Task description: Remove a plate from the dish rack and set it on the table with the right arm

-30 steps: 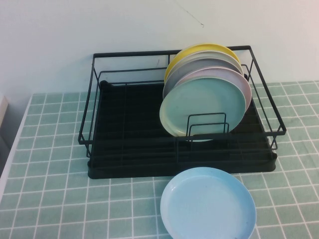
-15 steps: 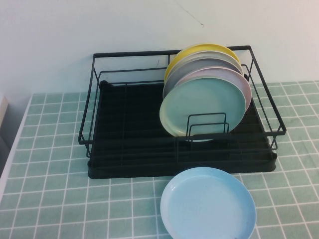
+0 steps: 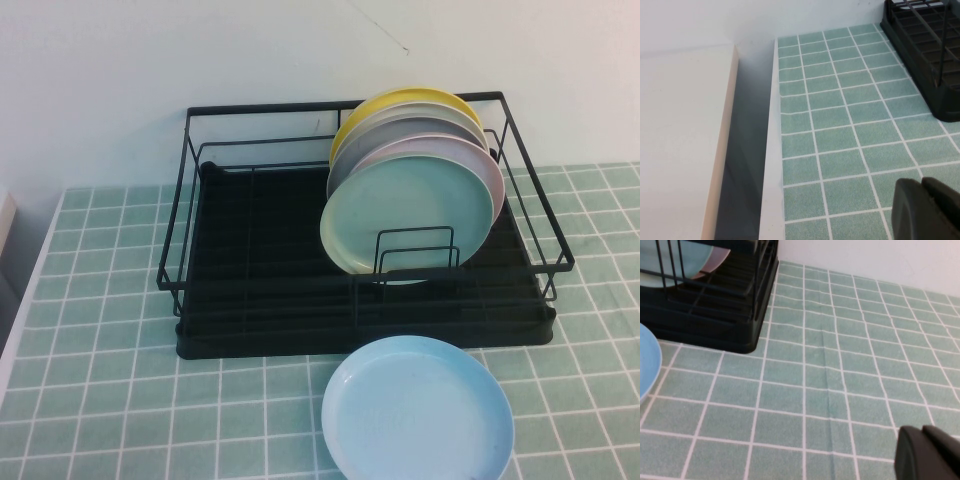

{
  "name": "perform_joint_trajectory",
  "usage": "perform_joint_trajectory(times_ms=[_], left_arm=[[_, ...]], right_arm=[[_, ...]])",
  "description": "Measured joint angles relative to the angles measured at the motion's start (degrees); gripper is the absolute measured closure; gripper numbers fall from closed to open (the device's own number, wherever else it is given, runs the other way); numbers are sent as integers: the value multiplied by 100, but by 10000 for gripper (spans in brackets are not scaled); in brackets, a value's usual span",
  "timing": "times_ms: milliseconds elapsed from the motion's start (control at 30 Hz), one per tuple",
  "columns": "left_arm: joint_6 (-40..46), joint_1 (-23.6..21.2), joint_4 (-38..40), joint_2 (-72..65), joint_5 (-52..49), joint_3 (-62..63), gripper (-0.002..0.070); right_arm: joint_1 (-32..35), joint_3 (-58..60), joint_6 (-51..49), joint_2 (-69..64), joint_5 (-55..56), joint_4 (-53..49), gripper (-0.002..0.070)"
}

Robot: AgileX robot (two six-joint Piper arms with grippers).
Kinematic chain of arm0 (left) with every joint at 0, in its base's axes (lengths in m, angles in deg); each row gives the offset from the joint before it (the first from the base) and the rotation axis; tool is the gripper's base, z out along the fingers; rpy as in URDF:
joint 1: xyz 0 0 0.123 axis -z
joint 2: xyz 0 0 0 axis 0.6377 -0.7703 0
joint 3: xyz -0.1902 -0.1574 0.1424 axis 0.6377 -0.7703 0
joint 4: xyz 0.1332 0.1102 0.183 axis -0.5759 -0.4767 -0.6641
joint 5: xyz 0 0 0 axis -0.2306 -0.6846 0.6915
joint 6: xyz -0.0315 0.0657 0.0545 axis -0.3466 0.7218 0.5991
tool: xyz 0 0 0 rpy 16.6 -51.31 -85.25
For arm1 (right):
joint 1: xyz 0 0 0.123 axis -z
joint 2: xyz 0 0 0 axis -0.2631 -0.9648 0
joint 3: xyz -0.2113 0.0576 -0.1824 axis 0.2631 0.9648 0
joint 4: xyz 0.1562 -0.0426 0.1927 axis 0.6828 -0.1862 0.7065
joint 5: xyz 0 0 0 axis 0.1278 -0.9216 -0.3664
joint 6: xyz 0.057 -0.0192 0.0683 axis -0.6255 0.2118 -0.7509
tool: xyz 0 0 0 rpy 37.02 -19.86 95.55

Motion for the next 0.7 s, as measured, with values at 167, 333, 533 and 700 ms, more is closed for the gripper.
perform_joint_trajectory(times_ms=[167, 333, 533, 700], left_arm=[[0, 0, 0, 0, 0, 0, 678], [0, 0, 0, 0, 0, 0, 678], [0, 0, 0, 0, 0, 0, 678], [0, 0, 0, 0, 0, 0, 678]], right_arm=[[0, 0, 0, 0, 0, 0, 678], [0, 0, 0, 0, 0, 0, 678], [0, 0, 0, 0, 10, 0, 678], [0, 51, 0, 0, 449, 18, 678]])
